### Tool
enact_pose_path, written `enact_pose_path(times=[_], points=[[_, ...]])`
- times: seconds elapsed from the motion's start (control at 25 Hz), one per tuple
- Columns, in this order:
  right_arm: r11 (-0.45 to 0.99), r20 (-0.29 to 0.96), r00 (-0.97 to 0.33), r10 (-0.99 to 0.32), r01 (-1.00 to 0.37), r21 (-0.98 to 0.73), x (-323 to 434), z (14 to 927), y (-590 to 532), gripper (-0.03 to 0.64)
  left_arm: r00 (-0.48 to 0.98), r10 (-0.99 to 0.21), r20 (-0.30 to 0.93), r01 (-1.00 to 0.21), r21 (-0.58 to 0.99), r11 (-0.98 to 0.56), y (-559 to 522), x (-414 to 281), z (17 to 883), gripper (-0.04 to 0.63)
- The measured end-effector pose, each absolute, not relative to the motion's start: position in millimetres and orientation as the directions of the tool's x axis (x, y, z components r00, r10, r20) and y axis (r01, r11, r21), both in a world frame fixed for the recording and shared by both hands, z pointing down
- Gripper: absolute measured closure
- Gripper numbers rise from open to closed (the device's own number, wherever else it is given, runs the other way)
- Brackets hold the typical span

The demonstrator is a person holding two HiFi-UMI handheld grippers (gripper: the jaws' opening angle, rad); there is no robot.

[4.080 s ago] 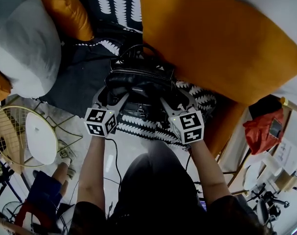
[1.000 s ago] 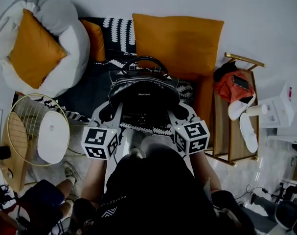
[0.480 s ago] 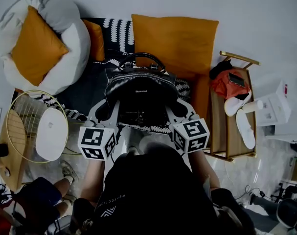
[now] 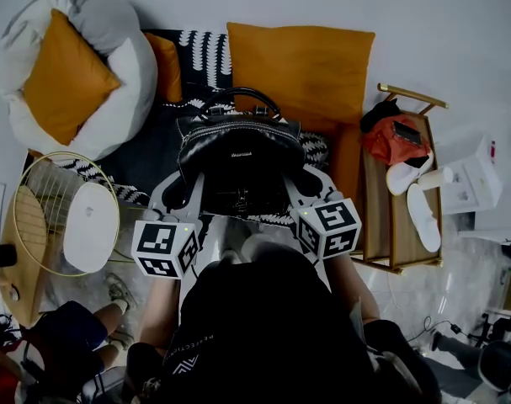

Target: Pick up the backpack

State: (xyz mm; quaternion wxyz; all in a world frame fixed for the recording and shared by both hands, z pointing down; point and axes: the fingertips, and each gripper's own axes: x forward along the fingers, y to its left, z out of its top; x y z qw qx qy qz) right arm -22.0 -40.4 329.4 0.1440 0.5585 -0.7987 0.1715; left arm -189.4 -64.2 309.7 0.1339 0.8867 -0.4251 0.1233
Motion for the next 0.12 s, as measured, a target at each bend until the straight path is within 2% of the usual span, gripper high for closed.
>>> enact_pose_path(times=[0.12], points=[[0.317,0.423,-0.337,-0.841,-0.941,-0.118,-22.5,330.5,-40.3,0.588,0.608,-0.721,0.333,-0.787,0.133,-0.602,-63.5,-189.9,309.3,0.532]])
